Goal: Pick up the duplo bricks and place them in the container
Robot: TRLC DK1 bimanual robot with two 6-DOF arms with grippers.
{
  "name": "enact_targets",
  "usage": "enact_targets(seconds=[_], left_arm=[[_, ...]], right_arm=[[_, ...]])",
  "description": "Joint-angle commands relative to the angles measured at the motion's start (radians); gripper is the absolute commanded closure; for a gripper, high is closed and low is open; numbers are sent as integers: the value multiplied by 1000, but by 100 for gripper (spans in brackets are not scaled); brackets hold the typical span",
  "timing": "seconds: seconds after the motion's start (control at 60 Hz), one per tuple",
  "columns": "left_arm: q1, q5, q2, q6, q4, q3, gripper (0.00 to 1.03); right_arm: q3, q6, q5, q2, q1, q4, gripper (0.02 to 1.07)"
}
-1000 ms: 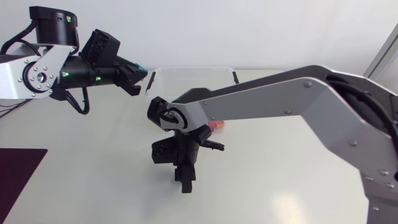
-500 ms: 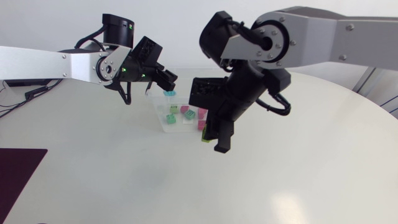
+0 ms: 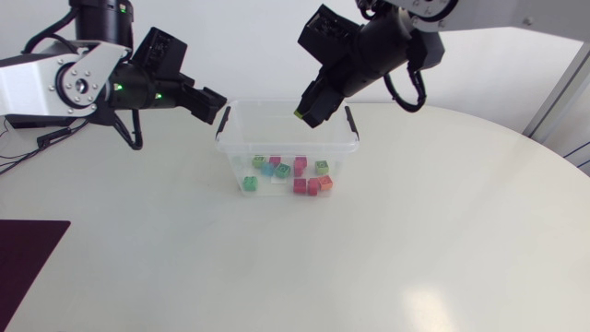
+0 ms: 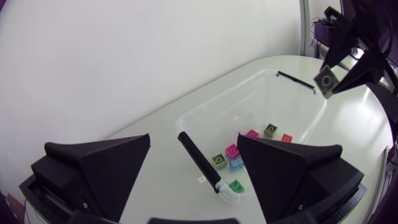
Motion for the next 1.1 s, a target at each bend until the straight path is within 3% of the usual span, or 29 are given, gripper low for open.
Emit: enact_targets(seconds=[0.0, 0.183, 0.267, 0.3, 0.35, 0.417, 0.5, 0.683, 0.817, 0.917, 1.083], left_arm=[[27, -8, -68, -14, -9, -78, 5], [99, -7, -198, 3, -7, -175, 5], [134, -7, -270, 17, 19, -248, 5], [146, -7, -289, 18, 28, -273, 5], [160, -7, -319, 24, 34, -303, 5], [182, -7, -356, 50, 42, -337, 5], [197, -7, -388, 116, 42, -371, 5], [272, -7, -418, 110, 66, -437, 5], [321, -5, -467, 73, 68, -486, 5], [349, -5, -510, 24, 86, -529, 5], [366, -7, -562, 18, 113, -577, 5]], right_arm=[[11, 36, 6, 72, -9, 34, 79], [43, 56, 30, 158, -21, 115, 79], [47, 57, 47, 195, -21, 139, 70], [47, 57, 55, 204, -21, 146, 60], [47, 60, 62, 208, -21, 152, 36], [43, 69, 72, 202, -24, 162, 17], [12, 71, 92, 173, -26, 194, 13], [-121, 82, 119, 49, -47, 281, 12], [-358, 119, 233, -149, -81, 424, 12], [-476, 125, 289, -246, -122, 444, 7], [-640, 134, 309, -388, -188, 527, 7]])
